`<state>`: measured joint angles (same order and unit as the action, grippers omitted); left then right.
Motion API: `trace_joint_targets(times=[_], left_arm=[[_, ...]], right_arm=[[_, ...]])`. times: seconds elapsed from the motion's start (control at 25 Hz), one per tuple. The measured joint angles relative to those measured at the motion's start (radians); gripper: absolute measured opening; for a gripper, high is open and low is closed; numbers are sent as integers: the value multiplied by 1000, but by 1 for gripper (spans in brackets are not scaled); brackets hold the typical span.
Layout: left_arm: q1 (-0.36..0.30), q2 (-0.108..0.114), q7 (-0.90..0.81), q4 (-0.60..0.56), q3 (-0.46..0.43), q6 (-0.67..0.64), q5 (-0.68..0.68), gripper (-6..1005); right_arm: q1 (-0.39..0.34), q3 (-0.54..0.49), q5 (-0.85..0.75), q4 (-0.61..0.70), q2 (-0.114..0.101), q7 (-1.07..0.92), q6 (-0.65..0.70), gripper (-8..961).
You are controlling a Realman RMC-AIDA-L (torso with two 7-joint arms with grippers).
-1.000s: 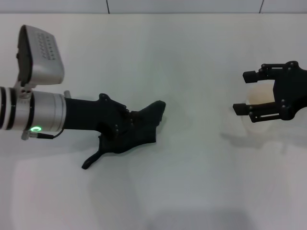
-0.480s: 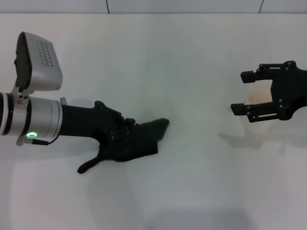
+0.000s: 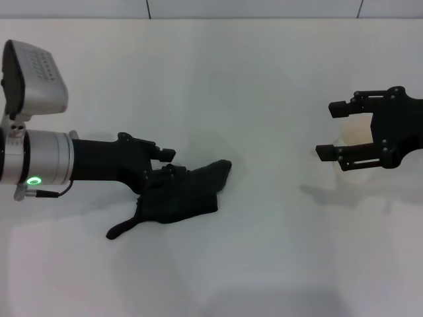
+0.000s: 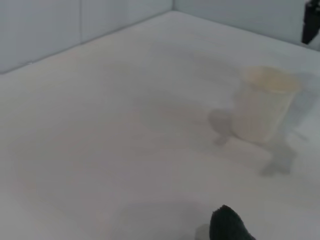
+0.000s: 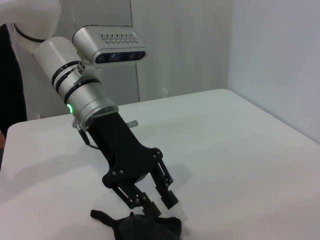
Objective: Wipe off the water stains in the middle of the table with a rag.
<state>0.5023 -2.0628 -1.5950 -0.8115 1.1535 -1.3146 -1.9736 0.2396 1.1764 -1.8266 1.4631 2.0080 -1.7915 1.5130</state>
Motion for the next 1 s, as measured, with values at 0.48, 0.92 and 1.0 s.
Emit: trace_joint_targets(times=[0.48, 0.92, 1.0], left_arm=[[-53, -11, 6, -101, -1, -43, 4, 565], [-89, -13, 23, -147, -1, -169, 27, 784], [-111, -13, 42, -174, -1, -186, 27, 787]], right_arm=[[-15, -19, 11, -32, 0, 1, -44, 777], [-36, -62, 13, -67, -1, 24, -41, 815], [-38, -62, 13, -67, -1, 33, -36, 815]])
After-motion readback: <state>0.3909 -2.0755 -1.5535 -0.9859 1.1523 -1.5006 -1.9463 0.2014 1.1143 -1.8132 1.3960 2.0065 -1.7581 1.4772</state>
